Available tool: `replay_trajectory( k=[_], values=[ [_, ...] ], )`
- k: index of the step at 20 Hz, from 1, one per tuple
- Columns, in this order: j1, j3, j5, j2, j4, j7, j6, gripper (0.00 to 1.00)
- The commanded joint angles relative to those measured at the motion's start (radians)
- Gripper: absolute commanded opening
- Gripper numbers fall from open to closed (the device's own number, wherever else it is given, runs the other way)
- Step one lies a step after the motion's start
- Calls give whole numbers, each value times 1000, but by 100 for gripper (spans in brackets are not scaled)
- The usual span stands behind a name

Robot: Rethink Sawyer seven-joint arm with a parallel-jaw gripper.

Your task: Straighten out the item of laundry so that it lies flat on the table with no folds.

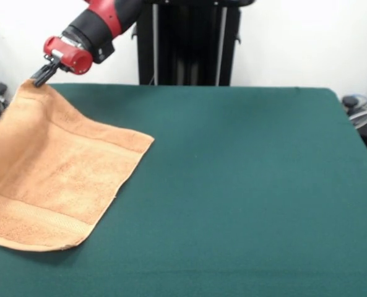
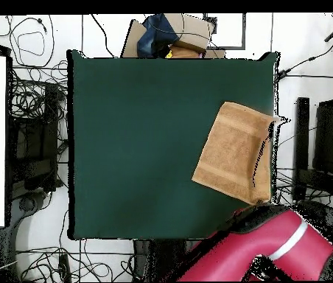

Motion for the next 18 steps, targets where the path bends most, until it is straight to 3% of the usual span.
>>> replay_trajectory(
  k=[1,13,18],
  values=[
    [-46,44,-66,82,-158,213,-21,0],
    [-177,68,-184,149,-288,174,10,0],
    [-177,75,-161,187,-320,110,-15,0]
  ],
)
